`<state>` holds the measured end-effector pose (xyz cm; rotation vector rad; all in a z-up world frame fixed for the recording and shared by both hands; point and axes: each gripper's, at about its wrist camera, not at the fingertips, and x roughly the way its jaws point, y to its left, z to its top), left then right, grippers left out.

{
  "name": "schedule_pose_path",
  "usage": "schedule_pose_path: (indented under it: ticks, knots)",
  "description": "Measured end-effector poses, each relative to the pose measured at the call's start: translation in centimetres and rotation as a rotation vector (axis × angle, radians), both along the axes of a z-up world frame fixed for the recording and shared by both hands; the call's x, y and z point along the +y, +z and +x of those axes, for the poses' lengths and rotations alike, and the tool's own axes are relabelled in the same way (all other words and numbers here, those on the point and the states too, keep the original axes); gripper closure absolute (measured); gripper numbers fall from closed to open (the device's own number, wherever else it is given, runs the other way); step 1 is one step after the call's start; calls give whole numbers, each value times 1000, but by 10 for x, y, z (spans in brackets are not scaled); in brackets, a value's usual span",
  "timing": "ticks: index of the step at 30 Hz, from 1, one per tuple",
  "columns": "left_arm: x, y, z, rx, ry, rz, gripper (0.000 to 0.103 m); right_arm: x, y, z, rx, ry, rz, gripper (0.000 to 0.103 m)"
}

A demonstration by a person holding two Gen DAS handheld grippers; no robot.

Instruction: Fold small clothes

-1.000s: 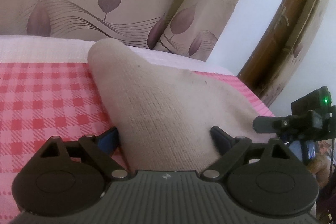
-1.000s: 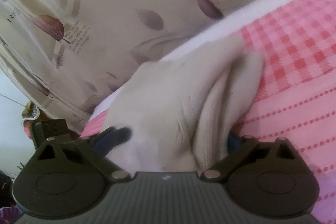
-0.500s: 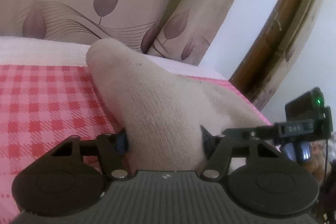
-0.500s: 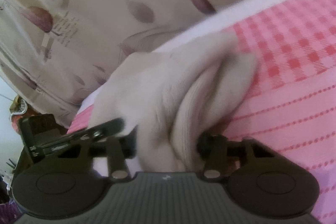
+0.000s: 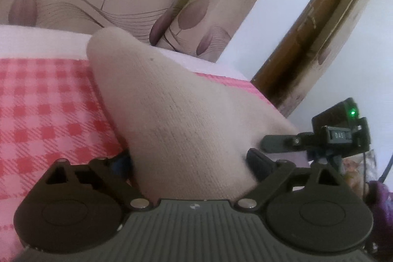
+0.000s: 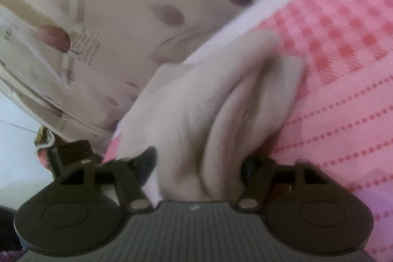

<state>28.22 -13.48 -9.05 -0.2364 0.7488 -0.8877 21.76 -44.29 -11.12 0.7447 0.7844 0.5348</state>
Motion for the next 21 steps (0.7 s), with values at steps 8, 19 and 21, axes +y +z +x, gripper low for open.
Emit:
schedule_pose_path:
  ticks: [8,19,21]
  knots:
    - [2,13,-28,-96,93,-3,48,27,14,-21,-87,-72,-44,60]
    - [48,67,-116,-189,204,22,49,81,57,-92,-177,-77,27,60]
    - [61,75,-133,-208,221,40,49,95,63,-103,-189,-66,34,60]
